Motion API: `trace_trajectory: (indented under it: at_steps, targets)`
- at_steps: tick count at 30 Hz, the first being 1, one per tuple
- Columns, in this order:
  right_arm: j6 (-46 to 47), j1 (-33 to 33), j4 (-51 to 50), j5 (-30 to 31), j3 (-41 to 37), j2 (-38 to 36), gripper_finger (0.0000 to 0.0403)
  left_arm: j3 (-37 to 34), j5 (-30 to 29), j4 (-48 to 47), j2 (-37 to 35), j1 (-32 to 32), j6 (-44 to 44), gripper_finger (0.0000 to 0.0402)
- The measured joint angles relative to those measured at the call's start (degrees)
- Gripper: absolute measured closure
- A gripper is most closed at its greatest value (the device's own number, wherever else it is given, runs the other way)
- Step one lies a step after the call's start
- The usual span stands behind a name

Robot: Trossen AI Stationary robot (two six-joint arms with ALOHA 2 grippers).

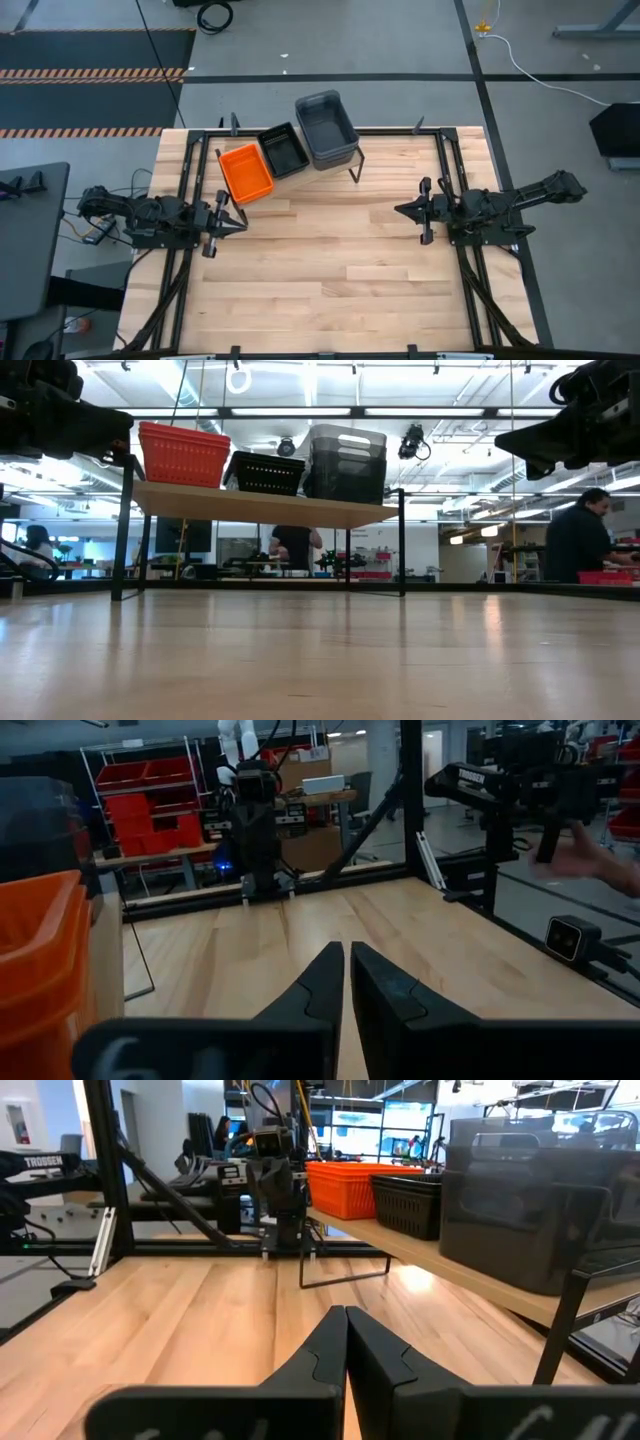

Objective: Stack baskets on shelf by color
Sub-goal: Return to Home Position

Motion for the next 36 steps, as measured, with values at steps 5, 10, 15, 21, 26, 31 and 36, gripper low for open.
trace_trajectory:
  at_steps: [5, 10, 15, 21, 26, 31, 36]
  targets:
    - [0.00, 0.00, 0.00, 0.00, 0.00, 0.00, 0.0390, 0.00, 0.00, 0.21, 0.02, 0.00, 0.00, 0.0368]
    - [0.00, 0.00, 0.00, 0.00, 0.00, 0.00, 0.0390, -0.02, 0.00, 0.37, 0.02, 0.00, 0.00, 0.0376]
    - [0.00, 0.00, 0.00, 0.00, 0.00, 0.00, 0.0390, -0.02, 0.00, 0.42, 0.02, 0.00, 0.02, 0.0377]
    - [0.00, 0.00, 0.01, -0.01, 0.00, 0.00, 0.0390, -0.02, 0.02, 0.44, 0.02, 0.00, 0.04, 0.0368]
    - [0.00, 0.00, 0.02, 0.00, 0.00, 0.01, 0.0390, -0.02, 0.02, 0.49, 0.02, 0.00, 0.09, 0.0371]
    - [0.00, 0.00, 0.00, -0.02, 0.00, 0.02, 0.0390, -0.02, 0.02, 0.50, 0.02, 0.00, 0.09, 0.0378]
    - [0.00, 0.00, 0.01, 0.00, 0.00, 0.01, 0.0390, -0.02, 0.02, 0.52, 0.02, 0.00, 0.09, 0.0374]
